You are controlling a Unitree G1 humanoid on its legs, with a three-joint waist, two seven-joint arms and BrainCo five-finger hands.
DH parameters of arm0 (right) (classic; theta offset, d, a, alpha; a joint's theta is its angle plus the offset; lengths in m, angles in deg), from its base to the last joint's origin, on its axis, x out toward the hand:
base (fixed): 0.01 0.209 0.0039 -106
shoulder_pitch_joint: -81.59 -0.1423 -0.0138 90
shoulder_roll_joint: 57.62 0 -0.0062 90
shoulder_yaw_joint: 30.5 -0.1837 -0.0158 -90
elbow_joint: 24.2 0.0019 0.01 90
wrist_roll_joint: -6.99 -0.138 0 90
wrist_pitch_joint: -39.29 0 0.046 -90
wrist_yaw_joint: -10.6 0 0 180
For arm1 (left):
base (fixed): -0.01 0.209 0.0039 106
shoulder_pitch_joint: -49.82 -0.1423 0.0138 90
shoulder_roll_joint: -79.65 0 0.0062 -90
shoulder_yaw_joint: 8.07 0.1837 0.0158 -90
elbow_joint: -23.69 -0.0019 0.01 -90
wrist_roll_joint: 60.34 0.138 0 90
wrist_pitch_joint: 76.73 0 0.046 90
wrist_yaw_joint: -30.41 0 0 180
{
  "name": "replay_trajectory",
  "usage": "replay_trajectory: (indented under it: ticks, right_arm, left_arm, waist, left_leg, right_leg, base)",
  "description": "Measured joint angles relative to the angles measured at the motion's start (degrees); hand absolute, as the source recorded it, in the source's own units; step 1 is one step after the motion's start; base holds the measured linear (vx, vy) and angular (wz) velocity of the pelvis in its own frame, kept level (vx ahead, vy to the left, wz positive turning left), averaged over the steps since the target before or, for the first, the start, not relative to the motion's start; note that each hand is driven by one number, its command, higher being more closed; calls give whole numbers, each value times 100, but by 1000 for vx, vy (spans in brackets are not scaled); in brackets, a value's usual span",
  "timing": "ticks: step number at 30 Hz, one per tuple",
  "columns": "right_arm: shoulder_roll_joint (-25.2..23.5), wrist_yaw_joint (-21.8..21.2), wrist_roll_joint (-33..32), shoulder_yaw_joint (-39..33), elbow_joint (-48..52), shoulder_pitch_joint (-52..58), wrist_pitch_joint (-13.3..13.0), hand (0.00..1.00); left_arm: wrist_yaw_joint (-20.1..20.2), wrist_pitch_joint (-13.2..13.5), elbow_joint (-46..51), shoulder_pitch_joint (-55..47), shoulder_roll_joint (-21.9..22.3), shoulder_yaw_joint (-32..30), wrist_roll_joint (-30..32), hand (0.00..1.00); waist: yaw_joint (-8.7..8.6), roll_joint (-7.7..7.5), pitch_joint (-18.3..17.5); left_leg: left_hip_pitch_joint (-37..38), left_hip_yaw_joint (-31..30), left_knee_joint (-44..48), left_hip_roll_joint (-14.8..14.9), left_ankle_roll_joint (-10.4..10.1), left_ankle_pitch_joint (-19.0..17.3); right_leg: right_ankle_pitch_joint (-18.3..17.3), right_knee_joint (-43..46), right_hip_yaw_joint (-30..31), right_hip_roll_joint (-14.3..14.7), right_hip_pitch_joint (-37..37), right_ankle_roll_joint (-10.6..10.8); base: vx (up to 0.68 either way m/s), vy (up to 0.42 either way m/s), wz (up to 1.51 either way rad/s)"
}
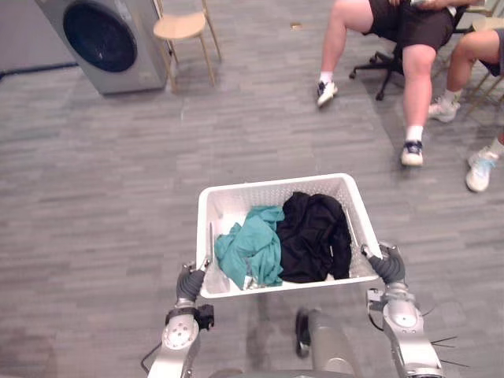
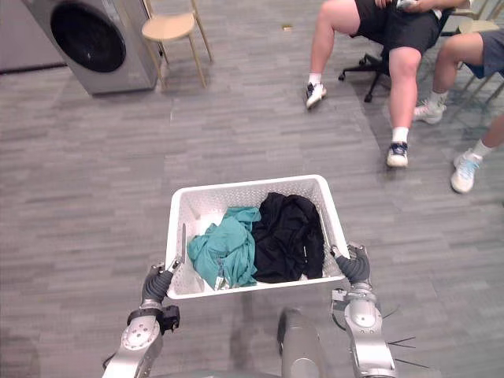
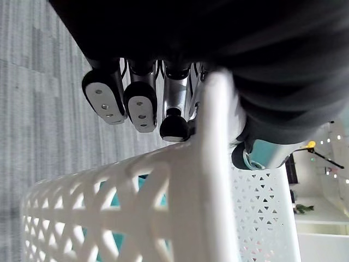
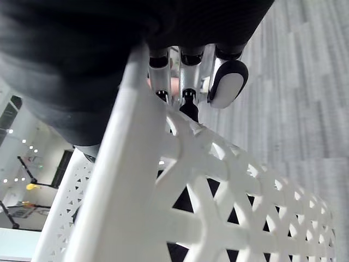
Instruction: Pick up the laundry basket with both hands and put the clothes into the washing machine.
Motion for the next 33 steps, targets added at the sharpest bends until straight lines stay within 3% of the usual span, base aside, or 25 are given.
replay_trajectory:
  ticks: [2, 4, 6, 7, 8, 9, 11, 14, 15, 16, 17, 18, 19, 20, 23, 24, 25, 26, 27, 28, 29, 30, 31, 32, 33]
  right_arm:
    - [-53, 2, -21, 24, 201, -10, -2, 100]
    - [-63, 2, -30, 24, 388, -60, -17, 100]
    - [-40, -2, -85, 22, 427, -277, -19, 100]
    - [-10, -6, -87, 37, 422, -383, -23, 100]
    - [9, -6, -88, 52, 422, -397, -26, 100]
    - [35, 0, -105, 166, 188, -552, -57, 100]
    - [37, -4, -139, 191, 9, -715, -48, 100]
    - [-80, -51, -194, 179, -109, -722, -50, 100]
    - [-217, -48, -191, 132, -259, -702, -53, 100]
    - [-279, -53, -193, 131, -454, -637, -52, 100]
    - [-300, -55, -192, 131, -502, -587, -52, 100]
    - [-349, -57, -191, 190, -502, -477, -62, 100]
    - [-362, -59, -190, 200, -477, -424, -72, 100]
    - [-364, -58, -190, 218, -416, -338, -108, 100]
    - [-372, -134, -192, 92, -220, -218, -180, 100]
    - [-380, -153, -194, 15, -197, -207, -180, 100]
    - [-421, -142, -194, -39, -165, -185, -181, 100]
    - [-414, -141, -193, -45, -161, -186, -180, 100]
    - [-370, -137, -192, -34, -159, -123, -179, 100]
    - [-296, -134, -195, -46, -171, -143, -165, 100]
    - [-225, -135, -194, -135, -133, -205, -117, 100]
    - [-134, -132, -196, -192, -103, -161, -97, 100]
    - [-115, -129, -195, -186, -41, -78, -88, 100]
    - [-130, -93, -194, -186, 265, 127, -37, 100]
    - [-136, -22, -199, -195, 405, 98, -38, 100]
  left_arm:
    - [-7, 53, 57, 6, -68, -55, -35, 100]
    - [-6, 146, 282, -27, -131, -92, -97, 100]
    - [-2, 191, 503, -30, -142, -150, -123, 100]
    - [0, 190, 566, -54, -106, -210, -123, 100]
    - [1, 190, 595, -76, -67, -227, -123, 100]
    - [-25, 187, 667, -80, -53, -313, -119, 100]
    - [-52, 127, 722, -45, -32, -360, -118, 100]
    - [-52, 92, 719, -204, -71, -346, -119, 100]
    - [-52, 46, 716, -186, -149, -343, -119, 100]
    - [-51, 1, 711, -221, -186, -342, -104, 100]
    - [-51, -11, 700, -258, -205, -340, -80, 100]
    - [-51, -21, 698, -369, -253, -335, -66, 100]
    - [-51, -21, 698, -405, -271, -321, -66, 100]
    - [-52, -19, 699, -439, -278, -321, -67, 100]
    - [-48, 7, 681, -305, -342, -248, -68, 100]
    - [-42, 9, 635, -168, -373, -203, -69, 100]
    - [-41, 9, 507, 6, -441, -170, -67, 100]
    - [-42, 9, 428, 64, -434, -170, -66, 100]
    - [-42, 8, 326, 50, -381, -144, -66, 100]
    - [-41, 12, 216, 84, -256, -131, -65, 100]
    - [-38, 9, 149, 197, -131, -130, -56, 100]
    - [-38, 9, 30, 298, -26, -79, -49, 100]
    - [-40, 13, -20, 250, 37, -60, -50, 100]
    - [-31, 44, 58, 46, 81, 0, -60, 100]
    - [-41, 100, 82, 25, 137, -1, -76, 100]
  waist:
    - [215, -164, 61]
    - [330, -357, 135]
    - [437, -518, 193]
    - [520, -448, 150]
    - [555, -428, 136]
    - [590, -544, 95]
    - [573, -612, 59]
    - [577, -749, 10]
    - [550, -837, 14]
    - [519, -853, 20]
    - [482, -847, 22]
    - [387, -788, -4]
    - [357, -740, -24]
    - [259, -651, -74]
    - [11, -574, -97]
    - [-95, -496, -60]
    - [-106, -596, -67]
    - [-120, -615, -78]
    - [-185, -510, -194]
    - [-144, -249, -244]
    - [-72, -136, -238]
    - [-143, -226, -124]
    - [-199, -284, -38]
    - [-198, -106, -107]
    - [-98, 106, -98]
  left_leg:
    - [-871, 393, 645, 261, 227, -649]
    - [-1663, 872, 64, 252, 254, -1114]
    - [-2274, 1147, -2116, -85, 191, -1158]
    - [-2341, 1051, -3779, -303, -189, -762]
    - [-2308, 1006, -4188, -324, -261, -642]
    - [-2294, 1024, -4234, -566, 628, -1]
    - [-2465, 987, -3552, -679, 1087, -531]
    - [-2133, 961, -2926, -1034, 1239, -1605]
    - [-1807, 886, -2911, -1260, 1258, -1888]
    - [-1287, 792, -3085, -1442, 1277, -2065]
    - [-993, 722, -3286, -1528, 1279, -2095]
    - [-417, 560, -3810, -1639, 1274, -2094]
    - [-155, 494, -4087, -1649, 1249, -2080]
    - [297, 306, -4575, -1650, 1182, -2039]
    - [1164, -172, -5378, -1594, 1057, -2009]
    - [1451, -257, -5507, -1432, 759, -2080]
    - [1765, -315, -5599, -1463, 566, -2084]
    - [1920, -348, -5619, -1477, 484, -2123]
    - [2184, -502, -5488, -1386, 304, -2226]
    - [2205, -509, -5303, -1195, 298, -2216]
    - [1909, -492, -4357, -1047, -16, -1791]
    - [1544, -457, -3137, -1119, -92, -605]
    - [1394, -353, -2586, -1083, -187, 241]
    - [871, -160, -1104, -556, -287, 1138]
    - [380, 79, 25, -11, -95, 512]
  right_leg:
    - [-65, -654, 94, 24, 790, 33]
    - [-55, -1403, 93, -108, 1522, 50]
    - [-119, -2154, -22, -384, 2340, 269]
    - [-167, -2445, -84, -480, 2700, 431]
    - [-184, -2515, -85, -472, 2792, 462]
    - [-178, -2772, -76, -644, 3173, 682]
    - [121, -2590, -126, -822, 3245, 1085]
    - [338, 640, 469, -1415, 2216, 1788]
    - [410, 2501, 802, -1515, 1546, 1865]
    - [354, 3882, 883, -1558, 1060, 1766]
    - [275, 4321, 822, -1566, 878, 1614]
    - [87, 4722, 552, -1543, 497, 1188]
    - [-11, 4744, 390, -1515, 290, 967]
    - [-194, 4522, 58, -1447, -139, 685]
    - [-602, 2673, -452, -1124, -1108, 420]
    - [-360, 1025, -429, -751, -1263, 507]
    - [275, -696, -401, -520, -1281, 650]
    - [770, -1110, -354, -401, -1309, 584]
    - [1808, -1172, -92, -127, -1265, 135]
    - [1611, -948, -112, 25, -1277, 46]
    - [1153, -365, -41, 6, -1272, -78]
    - [722, 551, -144, -353, -1226, -235]
    - [449, 793, -319, -362, -1087, -222]
    - [91, -22, -442, -95, -270, -129]
    - [-35, -189, -462, 235, 72, -126]
  base:
    - [716, 11, -11]
    - [767, 68, 5]
    - [868, 211, 18]
    - [741, 215, 4]
    - [772, 273, -3]
    - [621, 241, 6]
    - [789, 359, 32]
    - [853, 429, 39]
    - [658, 228, 56]
    - [660, 185, 59]
    - [676, 127, 57]
    - [554, 81, 42]
    - [684, 89, 50]
    - [667, 65, 56]
    - [673, -5, 64]
    - [1011, -149, 77]
    - [899, -164, 56]
    - [971, -178, 41]
    - [680, -109, 7]
    - [848, -85, -11]
    - [802, -82, -7]
    - [775, -111, 18]
    - [709, -211, 41]
    - [694, -189, 2]
    - [853, -128, -41]
